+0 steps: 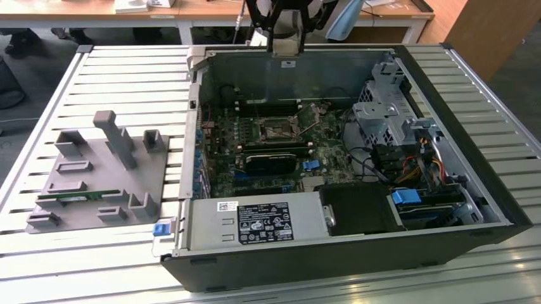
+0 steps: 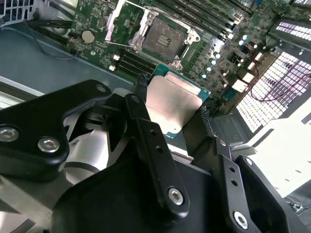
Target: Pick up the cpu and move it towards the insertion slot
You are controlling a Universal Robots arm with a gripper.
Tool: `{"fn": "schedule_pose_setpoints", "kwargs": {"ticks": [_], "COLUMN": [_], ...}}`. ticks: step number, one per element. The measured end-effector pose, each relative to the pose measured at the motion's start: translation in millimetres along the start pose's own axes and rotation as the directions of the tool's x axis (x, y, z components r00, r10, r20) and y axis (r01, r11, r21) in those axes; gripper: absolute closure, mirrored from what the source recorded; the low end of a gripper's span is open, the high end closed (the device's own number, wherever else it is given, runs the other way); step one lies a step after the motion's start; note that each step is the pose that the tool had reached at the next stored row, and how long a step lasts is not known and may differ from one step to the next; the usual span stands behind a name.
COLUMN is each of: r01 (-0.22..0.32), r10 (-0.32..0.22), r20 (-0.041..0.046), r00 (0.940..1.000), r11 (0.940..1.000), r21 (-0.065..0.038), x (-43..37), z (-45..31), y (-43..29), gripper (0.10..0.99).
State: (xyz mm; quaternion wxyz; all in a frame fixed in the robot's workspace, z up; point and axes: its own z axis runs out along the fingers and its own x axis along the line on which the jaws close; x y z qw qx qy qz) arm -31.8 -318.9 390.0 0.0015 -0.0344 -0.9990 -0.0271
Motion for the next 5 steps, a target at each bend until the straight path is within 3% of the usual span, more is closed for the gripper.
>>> {"fn": "schedule_pose_setpoints", "kwargs": {"ticks": [5], "r01": [0.0], "r10": [0.0], "r20": [0.0004], "r00": [1.0], "r11": [1.0], "r21": [0.0], "x": [-0.1], "z": [0.0], "y": [0.1], "gripper": [0.545]}}
